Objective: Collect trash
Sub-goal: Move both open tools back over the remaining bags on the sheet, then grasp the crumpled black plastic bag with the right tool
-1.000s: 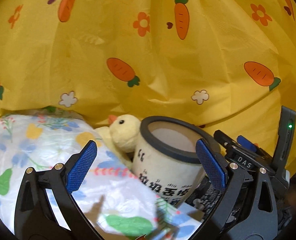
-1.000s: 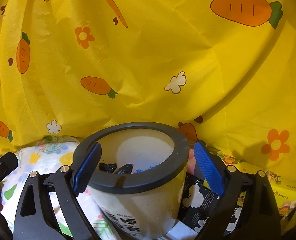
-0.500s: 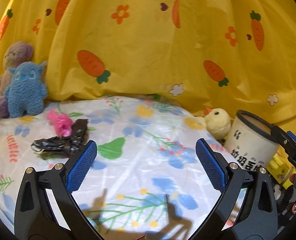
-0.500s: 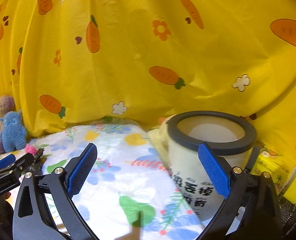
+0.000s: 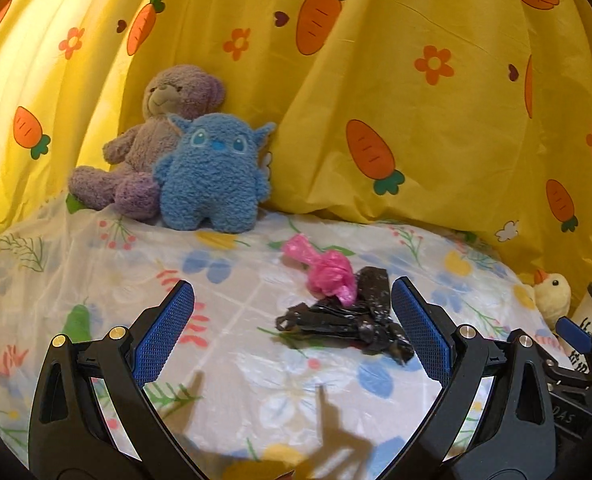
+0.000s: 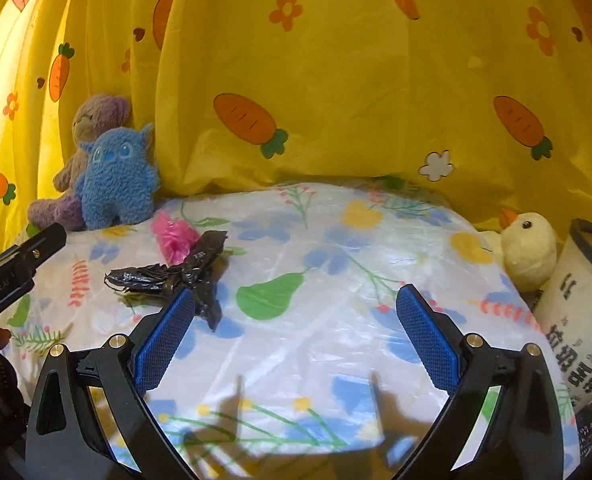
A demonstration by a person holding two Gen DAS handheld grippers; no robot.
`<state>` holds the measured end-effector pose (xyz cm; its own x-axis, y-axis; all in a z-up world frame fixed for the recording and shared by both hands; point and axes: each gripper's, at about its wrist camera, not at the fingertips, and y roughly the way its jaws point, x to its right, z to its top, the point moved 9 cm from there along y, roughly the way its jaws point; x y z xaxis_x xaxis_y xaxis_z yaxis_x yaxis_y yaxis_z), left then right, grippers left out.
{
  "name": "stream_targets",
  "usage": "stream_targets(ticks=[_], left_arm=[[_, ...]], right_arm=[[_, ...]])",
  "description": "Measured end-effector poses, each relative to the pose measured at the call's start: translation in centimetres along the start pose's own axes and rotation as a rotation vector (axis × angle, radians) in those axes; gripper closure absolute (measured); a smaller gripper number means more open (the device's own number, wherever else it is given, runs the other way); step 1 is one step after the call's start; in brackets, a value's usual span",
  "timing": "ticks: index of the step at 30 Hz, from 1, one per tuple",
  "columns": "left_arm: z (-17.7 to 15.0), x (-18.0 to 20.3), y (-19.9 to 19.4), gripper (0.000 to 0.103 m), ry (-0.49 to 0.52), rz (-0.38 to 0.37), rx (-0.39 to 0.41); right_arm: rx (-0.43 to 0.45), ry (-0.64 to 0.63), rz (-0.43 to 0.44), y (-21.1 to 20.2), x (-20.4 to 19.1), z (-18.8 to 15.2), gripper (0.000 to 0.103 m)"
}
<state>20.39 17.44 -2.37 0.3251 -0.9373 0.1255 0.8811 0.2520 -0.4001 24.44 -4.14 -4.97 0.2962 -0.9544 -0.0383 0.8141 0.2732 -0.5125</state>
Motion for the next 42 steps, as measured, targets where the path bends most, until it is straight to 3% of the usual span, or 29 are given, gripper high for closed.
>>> stream_targets(ticks=[10, 14, 22, 24, 26, 30, 42], left_arm=[[1.6, -3.1, 0.9, 0.006, -0.029, 0.056, 0.027], [2.3, -3.4, 0.8, 0.006, -0.022, 0.050, 0.045], [2.6, -3.3, 1.3, 0.006, -0.020, 0.033, 0.039], [2.6, -3.0, 1.3, 0.006, -0.014, 0.024, 0.037], [2.7, -2.7, 1.3, 0.006, -0.005, 0.015, 0.035], [2.9, -1.9, 0.9, 0.006, 0.008, -0.001, 0.040], [4.4, 1.4, 1.3, 0.006, 0.033, -0.076, 0.027]], right_arm=[[-0.179, -0.034, 0.096, 8.3, -6.3, -0.5, 0.012], [-0.222, -0.050, 0.096, 10.6, -7.6, -1.0, 0.015], [-0.334, -0.086, 0.114, 13.0, -9.1, -2.5, 0.031], [-0.356, -0.099, 0.135, 13.1, -9.6, -2.9, 0.046], [-0.358, -0.104, 0.147, 13.0, -9.7, -3.0, 0.057], [-0.347, -0.094, 0.149, 12.6, -9.5, -3.1, 0.064], [-0.234, -0.042, 0.085, 8.9, -3.9, -1.7, 0.065]])
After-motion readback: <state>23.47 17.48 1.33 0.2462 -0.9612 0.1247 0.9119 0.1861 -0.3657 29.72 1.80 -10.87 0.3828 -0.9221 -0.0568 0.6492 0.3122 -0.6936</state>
